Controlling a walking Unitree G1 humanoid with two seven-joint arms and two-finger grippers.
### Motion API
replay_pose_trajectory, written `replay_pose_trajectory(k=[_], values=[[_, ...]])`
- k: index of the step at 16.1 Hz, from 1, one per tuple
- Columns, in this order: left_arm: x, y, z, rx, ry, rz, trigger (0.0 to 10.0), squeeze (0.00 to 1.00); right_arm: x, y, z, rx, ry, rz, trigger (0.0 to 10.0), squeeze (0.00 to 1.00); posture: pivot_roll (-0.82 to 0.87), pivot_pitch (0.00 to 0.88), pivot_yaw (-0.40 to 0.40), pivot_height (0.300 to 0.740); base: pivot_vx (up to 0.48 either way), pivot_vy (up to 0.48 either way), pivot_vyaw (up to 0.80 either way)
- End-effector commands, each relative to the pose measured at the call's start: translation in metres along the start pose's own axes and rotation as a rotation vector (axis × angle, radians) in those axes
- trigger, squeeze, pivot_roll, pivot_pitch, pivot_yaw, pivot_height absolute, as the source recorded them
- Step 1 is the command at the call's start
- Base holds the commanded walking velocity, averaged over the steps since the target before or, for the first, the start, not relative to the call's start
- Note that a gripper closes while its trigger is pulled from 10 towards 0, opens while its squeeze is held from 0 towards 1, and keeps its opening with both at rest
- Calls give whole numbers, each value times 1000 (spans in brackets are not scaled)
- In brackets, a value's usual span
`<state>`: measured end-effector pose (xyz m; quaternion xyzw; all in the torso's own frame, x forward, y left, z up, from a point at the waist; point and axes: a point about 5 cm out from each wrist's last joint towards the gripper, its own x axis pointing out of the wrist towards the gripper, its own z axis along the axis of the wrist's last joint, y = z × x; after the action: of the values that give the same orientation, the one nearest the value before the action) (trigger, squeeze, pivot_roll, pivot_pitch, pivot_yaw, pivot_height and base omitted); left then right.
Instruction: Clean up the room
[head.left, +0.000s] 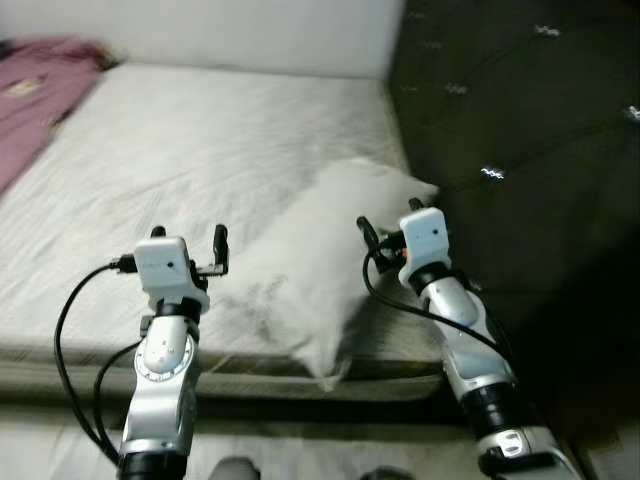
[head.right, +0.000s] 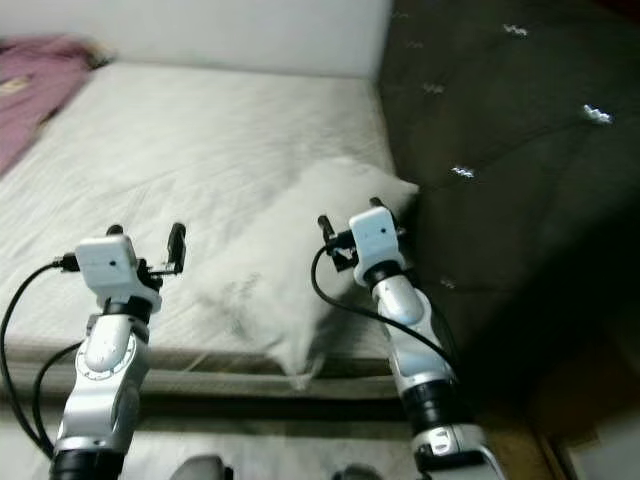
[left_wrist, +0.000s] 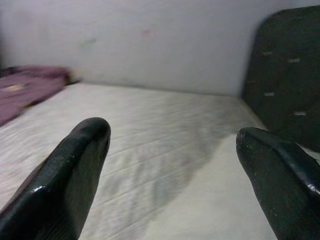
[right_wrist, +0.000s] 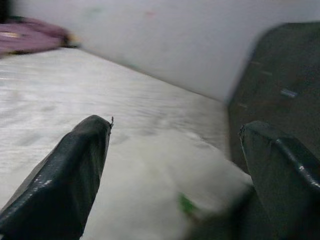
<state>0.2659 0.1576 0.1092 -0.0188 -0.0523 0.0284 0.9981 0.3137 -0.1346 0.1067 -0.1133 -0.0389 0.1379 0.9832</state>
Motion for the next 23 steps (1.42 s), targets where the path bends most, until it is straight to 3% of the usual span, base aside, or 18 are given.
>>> replay_pose_trajectory(k=[1,4,8,19,23], values=[[-1,-7,-1,-4,10,-24,10000,0,-3,-7,-3,4,10,-19,10000,0,0,0,-41,740,0,0,0],[-1,-7,0,-1,-1,-31,10000,0,-3,-4,-1,-46,1,6,10000,0,0,0,-41,740,0,0,533],[-1,-7,1,0,-6,-35,10000,0,-2,-3,-1,-24,-3,1,10000,0,3,0,-40,740,139,0,641],[-1,-8,0,-3,-5,-38,10000,0,-2,-6,-3,-14,1,-14,10000,0,5,0,-42,740,395,0,0],[-1,-6,0,-5,-5,-20,10000,0,-1,-6,-3,-11,0,-11,10000,0,8,0,-44,740,0,0,0]])
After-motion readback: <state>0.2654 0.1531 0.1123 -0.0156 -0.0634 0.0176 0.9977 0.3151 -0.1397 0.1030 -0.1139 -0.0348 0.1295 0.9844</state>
